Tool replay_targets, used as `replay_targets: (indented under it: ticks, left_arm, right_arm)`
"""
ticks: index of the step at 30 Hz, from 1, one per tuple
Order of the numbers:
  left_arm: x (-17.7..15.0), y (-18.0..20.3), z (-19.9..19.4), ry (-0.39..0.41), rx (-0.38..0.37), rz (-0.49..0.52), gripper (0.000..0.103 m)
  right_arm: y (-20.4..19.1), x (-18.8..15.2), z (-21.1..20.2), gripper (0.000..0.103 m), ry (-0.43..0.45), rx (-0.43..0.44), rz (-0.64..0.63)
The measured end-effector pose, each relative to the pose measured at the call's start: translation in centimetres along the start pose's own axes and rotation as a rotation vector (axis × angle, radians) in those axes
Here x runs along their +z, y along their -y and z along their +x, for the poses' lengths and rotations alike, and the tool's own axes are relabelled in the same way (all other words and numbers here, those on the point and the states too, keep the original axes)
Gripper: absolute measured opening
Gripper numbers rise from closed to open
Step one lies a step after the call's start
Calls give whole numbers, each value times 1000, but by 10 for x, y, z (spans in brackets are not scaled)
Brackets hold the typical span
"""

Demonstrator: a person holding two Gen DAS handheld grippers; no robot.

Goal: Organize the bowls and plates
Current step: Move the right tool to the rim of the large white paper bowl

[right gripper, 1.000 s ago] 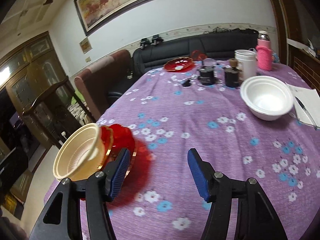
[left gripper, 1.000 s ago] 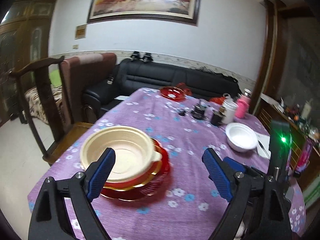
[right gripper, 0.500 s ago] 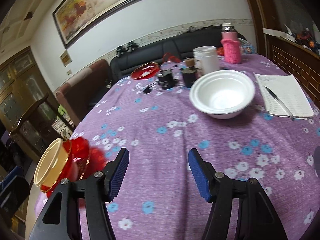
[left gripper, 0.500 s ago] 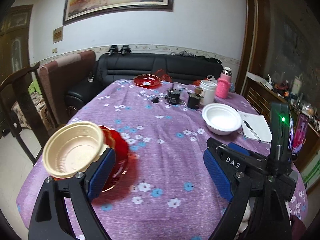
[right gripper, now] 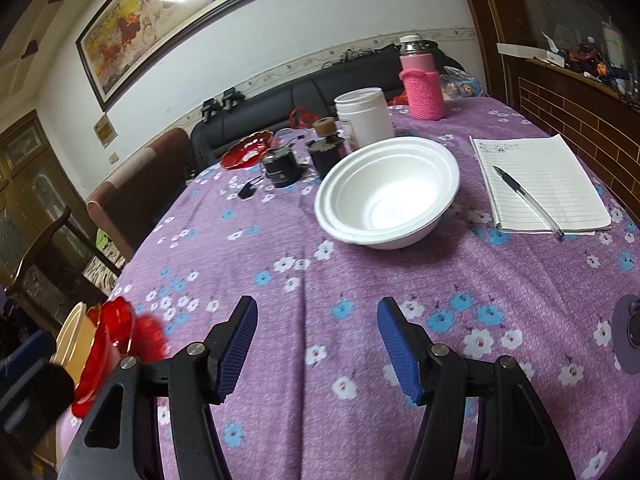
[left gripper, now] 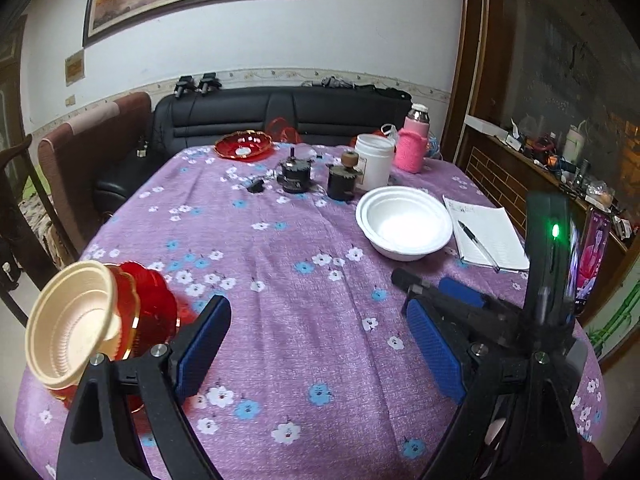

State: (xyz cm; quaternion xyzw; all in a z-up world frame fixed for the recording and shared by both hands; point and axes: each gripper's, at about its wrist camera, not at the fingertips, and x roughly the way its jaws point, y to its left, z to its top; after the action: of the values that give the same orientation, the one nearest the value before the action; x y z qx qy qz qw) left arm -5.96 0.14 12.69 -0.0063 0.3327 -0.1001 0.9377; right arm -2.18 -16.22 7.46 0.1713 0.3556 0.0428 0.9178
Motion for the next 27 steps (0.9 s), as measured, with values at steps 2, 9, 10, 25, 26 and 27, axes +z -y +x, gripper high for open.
replay_targets:
  ticks: [2,9,10,25,26,27]
  left_arm:
    - [-2,0,8,-18,-5,-5,89]
    - [0,-7,28,-42,5,-31,89]
    - [1,-8,30,-44,7,-34,89]
    - [-1,7,100,-125,-30,-78,89]
    - [-3,8,104,-130,-33,-77,89]
    - [-4,9,107,-136,-36,-79,89]
  right_arm:
    - [4,11,3,67,14,-9,19]
    - [18,55,17,70,82,-38,89]
    - [23,60,20,71,94,-43,105]
    - [77,65,66,71,44,-114,165]
    - [79,65,69,71,36,-115,172]
    - [81,65,73,71,29,-117,176]
